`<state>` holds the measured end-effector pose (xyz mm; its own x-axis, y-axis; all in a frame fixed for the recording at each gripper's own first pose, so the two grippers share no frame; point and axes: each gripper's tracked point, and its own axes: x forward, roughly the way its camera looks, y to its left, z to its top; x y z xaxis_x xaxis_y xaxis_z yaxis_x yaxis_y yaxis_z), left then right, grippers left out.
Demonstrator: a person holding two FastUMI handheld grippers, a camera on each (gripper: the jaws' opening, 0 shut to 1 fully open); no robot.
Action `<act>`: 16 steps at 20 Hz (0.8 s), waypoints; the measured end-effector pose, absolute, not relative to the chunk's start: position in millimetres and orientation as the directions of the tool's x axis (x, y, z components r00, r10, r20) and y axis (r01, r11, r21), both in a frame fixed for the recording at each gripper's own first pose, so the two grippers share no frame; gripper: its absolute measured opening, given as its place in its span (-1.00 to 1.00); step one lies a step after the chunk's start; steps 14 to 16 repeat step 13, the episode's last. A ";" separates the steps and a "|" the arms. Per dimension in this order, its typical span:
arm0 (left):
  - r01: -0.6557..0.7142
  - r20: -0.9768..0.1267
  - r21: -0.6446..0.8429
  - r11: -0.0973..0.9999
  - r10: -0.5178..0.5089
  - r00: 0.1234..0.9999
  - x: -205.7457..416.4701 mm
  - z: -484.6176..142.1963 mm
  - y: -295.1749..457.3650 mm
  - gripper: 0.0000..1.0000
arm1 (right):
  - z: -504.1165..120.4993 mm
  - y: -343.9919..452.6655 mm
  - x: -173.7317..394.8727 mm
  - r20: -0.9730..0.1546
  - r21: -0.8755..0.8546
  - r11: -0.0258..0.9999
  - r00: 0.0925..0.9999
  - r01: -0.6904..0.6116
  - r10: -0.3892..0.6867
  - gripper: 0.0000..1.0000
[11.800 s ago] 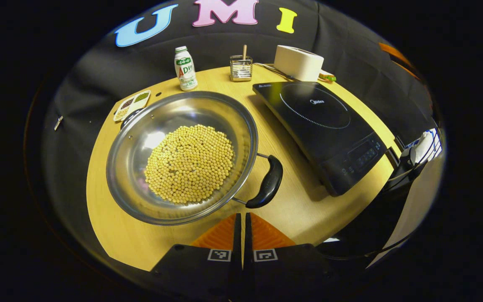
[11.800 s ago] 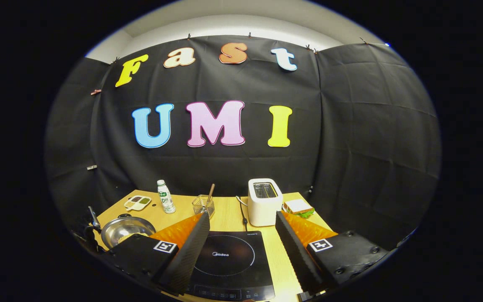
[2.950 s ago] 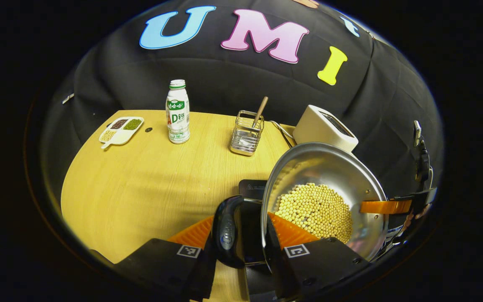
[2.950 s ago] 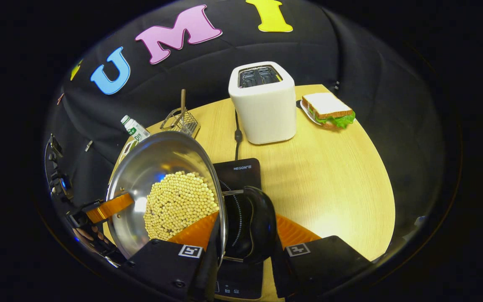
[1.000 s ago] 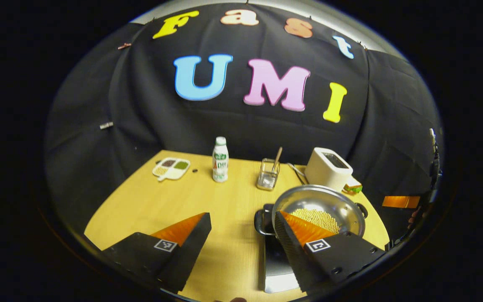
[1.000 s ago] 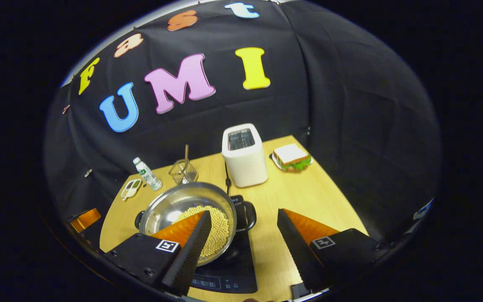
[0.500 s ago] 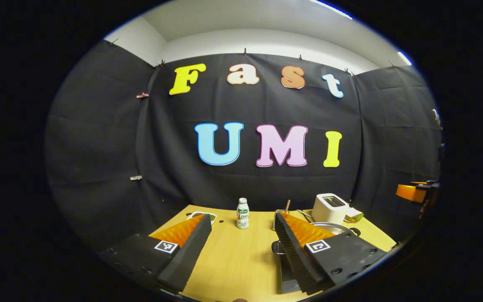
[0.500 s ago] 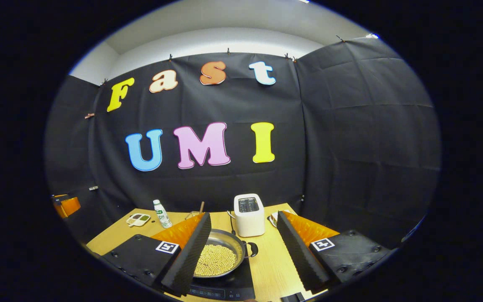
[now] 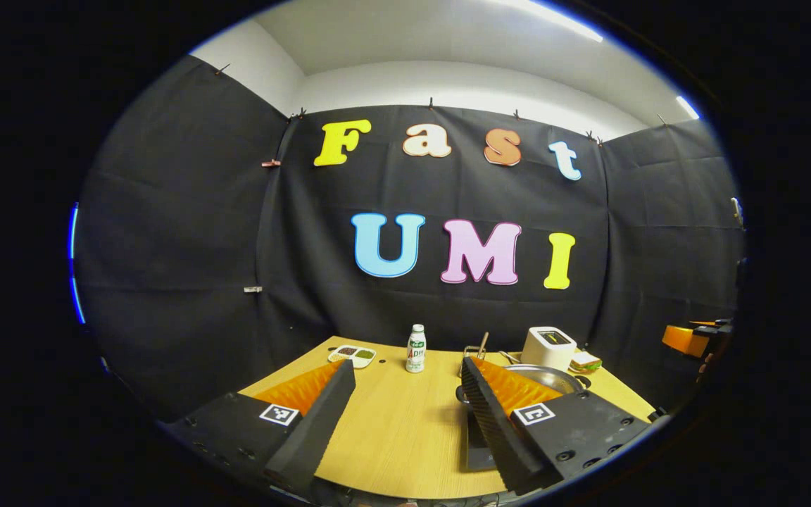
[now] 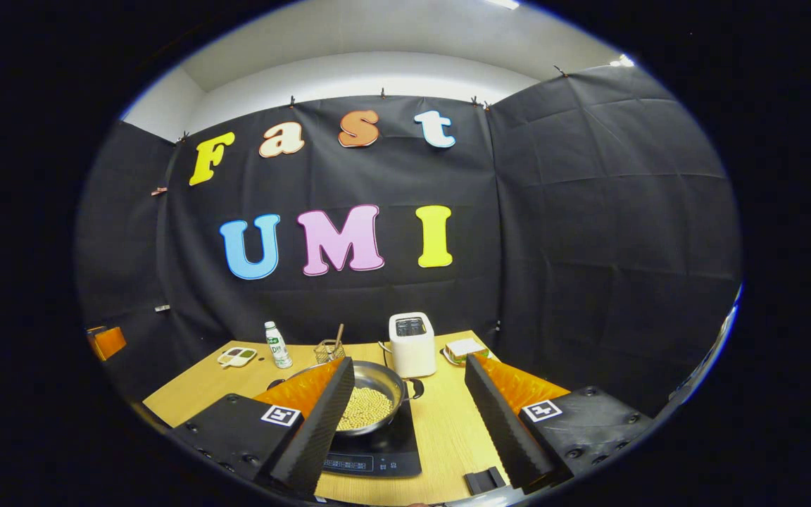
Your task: First push the handle of the pot to place it horizontally, then grasp the pot with both hands and set it on the induction cooktop.
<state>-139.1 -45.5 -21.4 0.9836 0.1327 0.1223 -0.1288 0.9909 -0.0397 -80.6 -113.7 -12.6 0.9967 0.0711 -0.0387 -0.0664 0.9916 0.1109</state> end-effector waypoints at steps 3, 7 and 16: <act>-0.140 0.094 -0.054 0.989 0.144 0.985 -140.3 -36.0 -35.9 0.90 | -9.6 -105.7 -80.0 -0.037 0.106 0.991 0.996 -0.078 0.083 0.96; -0.146 0.075 -0.051 0.988 0.150 0.986 -132.7 -39.9 -32.5 0.90 | -6.6 -91.4 -83.4 -0.030 0.106 0.988 0.993 -0.109 0.113 0.96; -0.104 0.073 -0.048 0.993 0.108 0.991 -123.1 -37.0 -50.5 0.90 | -9.2 -98.2 -93.9 -0.032 0.113 0.987 0.993 -0.113 0.117 0.97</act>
